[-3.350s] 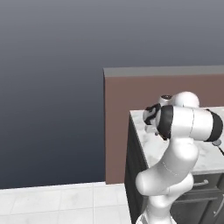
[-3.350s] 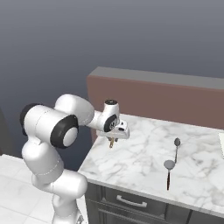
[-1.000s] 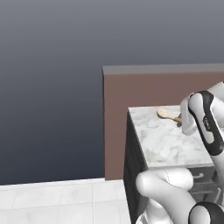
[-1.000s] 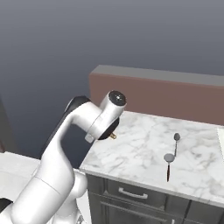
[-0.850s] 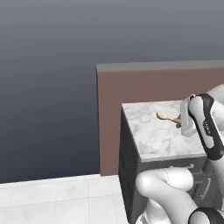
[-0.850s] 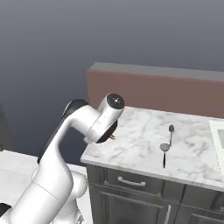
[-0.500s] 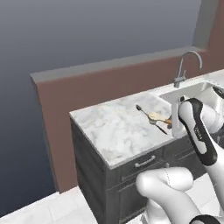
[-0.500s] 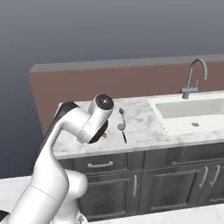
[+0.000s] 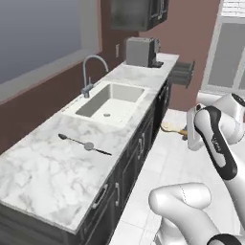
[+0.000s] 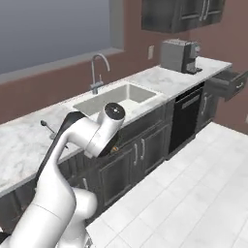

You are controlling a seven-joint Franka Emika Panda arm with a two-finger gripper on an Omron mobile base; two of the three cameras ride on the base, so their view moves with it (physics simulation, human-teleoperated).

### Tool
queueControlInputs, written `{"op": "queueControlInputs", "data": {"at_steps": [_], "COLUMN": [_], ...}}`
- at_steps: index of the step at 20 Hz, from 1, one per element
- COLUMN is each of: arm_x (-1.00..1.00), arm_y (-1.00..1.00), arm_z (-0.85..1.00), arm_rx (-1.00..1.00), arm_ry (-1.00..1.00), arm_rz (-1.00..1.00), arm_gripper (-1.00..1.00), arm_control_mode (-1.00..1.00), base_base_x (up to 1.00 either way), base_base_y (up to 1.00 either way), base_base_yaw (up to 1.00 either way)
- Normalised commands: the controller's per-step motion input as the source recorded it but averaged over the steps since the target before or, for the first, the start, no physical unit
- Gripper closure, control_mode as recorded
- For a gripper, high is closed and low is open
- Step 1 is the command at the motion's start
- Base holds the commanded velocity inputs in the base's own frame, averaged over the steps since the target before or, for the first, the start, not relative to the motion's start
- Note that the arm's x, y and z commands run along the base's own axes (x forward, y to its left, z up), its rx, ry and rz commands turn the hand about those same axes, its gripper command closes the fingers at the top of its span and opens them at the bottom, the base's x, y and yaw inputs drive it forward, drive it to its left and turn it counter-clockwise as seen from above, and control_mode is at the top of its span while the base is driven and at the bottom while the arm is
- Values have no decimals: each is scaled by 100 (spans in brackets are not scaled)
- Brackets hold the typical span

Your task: Organize the utensils by type. Pick up the wooden spoons from the counter and place them in the open cabinet. Then pick up the metallic utensils from the counter and place them in the open drawer.

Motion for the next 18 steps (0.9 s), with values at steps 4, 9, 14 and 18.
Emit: {"op": "queueControlInputs", "data": {"at_steps": [4, 9, 14, 18], "arm_x": [0, 0, 0, 0], "arm_y": [0, 0, 0, 0], "arm_z": [0, 0, 0, 0], "arm_rx": [0, 0, 0, 0], "arm_ry": [0, 0, 0, 0], "arm_rz": [0, 0, 0, 0], "arm_gripper": [100, 100, 100, 100], "arm_control_mode": [100, 100, 100, 100], "base_base_x": [0, 0, 2, 59], "base_base_y": [0, 0, 0, 28], "base_base_yaw": [-100, -100, -100, -70]}}
